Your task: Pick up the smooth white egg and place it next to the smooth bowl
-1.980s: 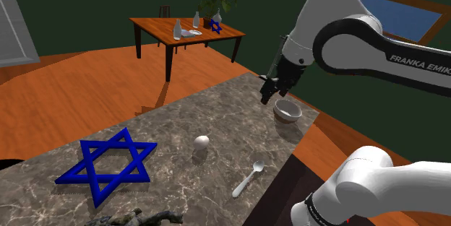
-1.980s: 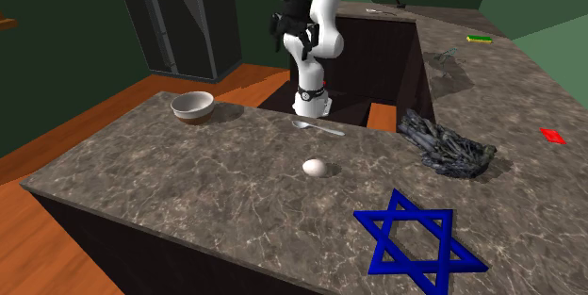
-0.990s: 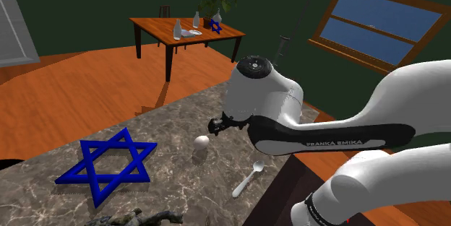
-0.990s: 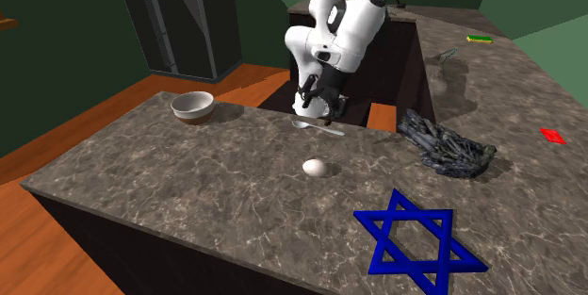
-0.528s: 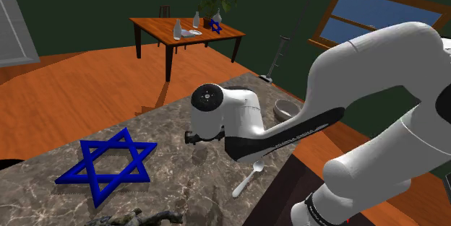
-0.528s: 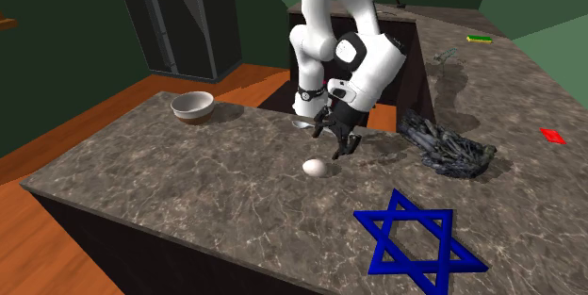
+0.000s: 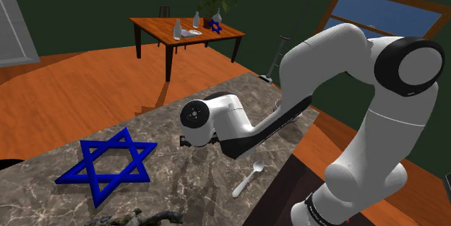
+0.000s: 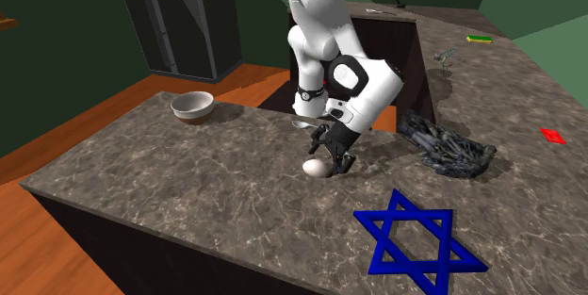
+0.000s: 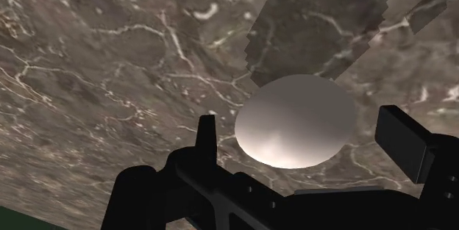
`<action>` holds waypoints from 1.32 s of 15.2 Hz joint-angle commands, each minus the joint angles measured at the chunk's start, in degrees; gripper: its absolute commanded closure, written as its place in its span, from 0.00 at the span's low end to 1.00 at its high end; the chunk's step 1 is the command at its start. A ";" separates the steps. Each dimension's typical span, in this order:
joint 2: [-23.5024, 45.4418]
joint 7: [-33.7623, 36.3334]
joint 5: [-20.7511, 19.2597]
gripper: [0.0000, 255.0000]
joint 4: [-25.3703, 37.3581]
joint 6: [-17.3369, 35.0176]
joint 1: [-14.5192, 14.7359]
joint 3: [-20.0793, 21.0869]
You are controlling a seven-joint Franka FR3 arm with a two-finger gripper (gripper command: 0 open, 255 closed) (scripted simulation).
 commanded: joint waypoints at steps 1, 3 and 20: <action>1.61 1.06 -2.14 0.00 0.10 0.23 0.76 -1.54; 2.01 1.33 -2.67 0.00 0.10 0.32 0.93 -1.94; 2.01 1.33 -2.67 1.00 0.10 0.32 0.93 -1.94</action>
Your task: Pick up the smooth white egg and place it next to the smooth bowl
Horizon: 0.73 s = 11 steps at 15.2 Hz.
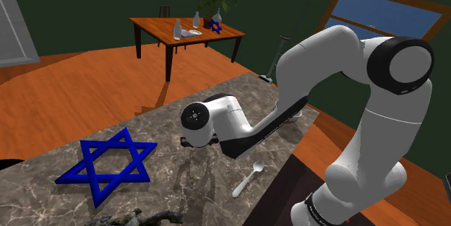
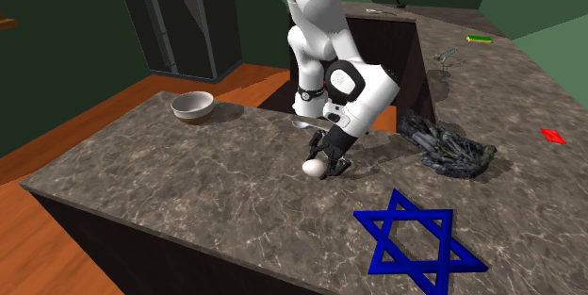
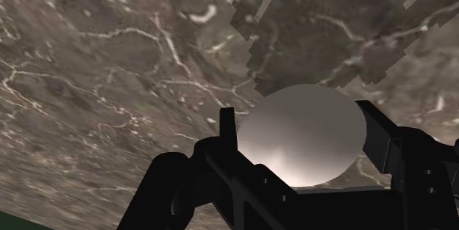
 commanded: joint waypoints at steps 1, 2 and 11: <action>-0.89 -0.78 0.97 1.00 -0.06 0.04 -0.64 0.69; -1.80 -1.59 1.98 1.00 -0.11 0.08 -1.30 1.41; -11.27 -10.20 12.60 1.00 -0.22 0.99 -7.90 7.99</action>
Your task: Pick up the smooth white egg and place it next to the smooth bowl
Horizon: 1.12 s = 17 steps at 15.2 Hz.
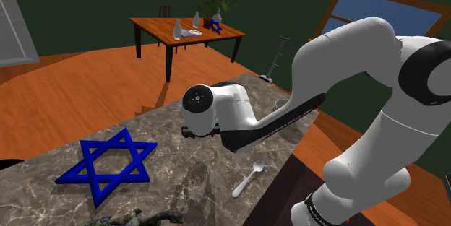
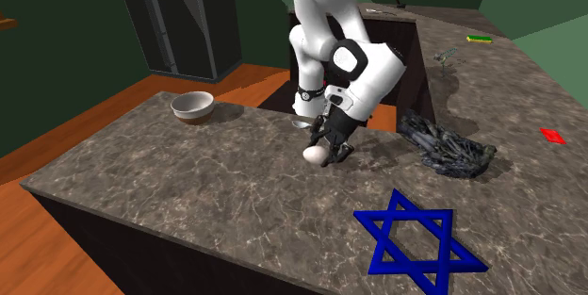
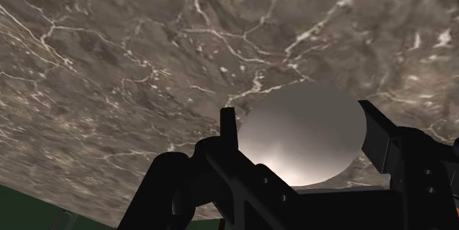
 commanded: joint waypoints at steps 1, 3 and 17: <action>-2.57 -2.30 2.84 1.00 -0.15 0.52 -1.67 1.43; -5.42 -4.90 6.06 1.00 -0.11 1.01 -3.14 2.67; -22.29 -22.40 25.92 1.00 2.28 -0.29 0.18 -2.98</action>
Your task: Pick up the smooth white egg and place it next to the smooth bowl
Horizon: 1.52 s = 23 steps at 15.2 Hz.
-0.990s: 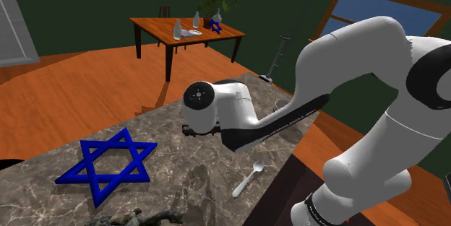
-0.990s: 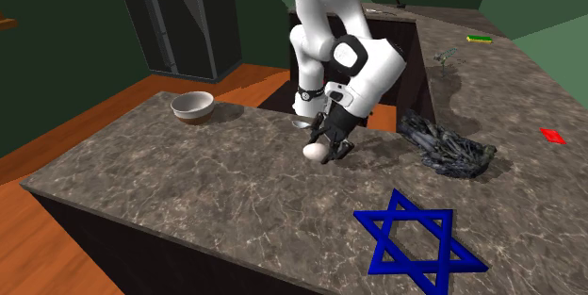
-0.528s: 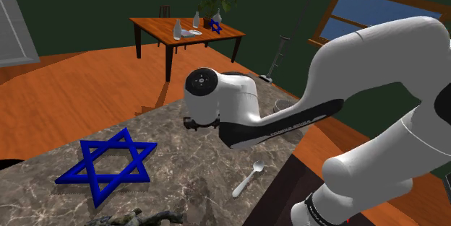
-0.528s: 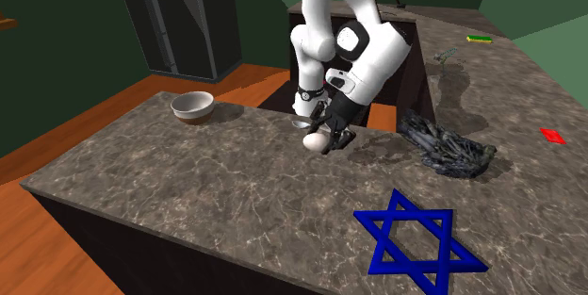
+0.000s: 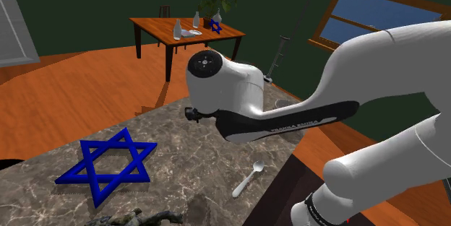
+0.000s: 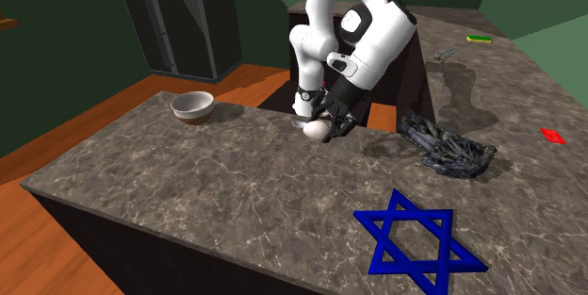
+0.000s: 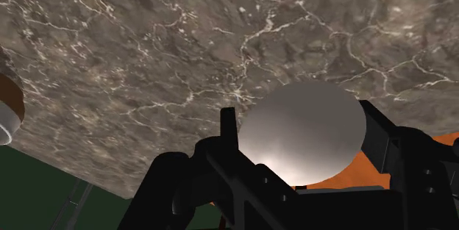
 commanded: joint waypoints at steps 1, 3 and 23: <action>-0.87 -1.11 1.11 1.00 0.58 -0.78 0.67 -0.75; -5.71 -5.79 4.83 1.00 -3.64 2.07 3.40 -6.12; -26.61 -38.14 7.92 1.00 -31.10 19.63 7.48 -41.30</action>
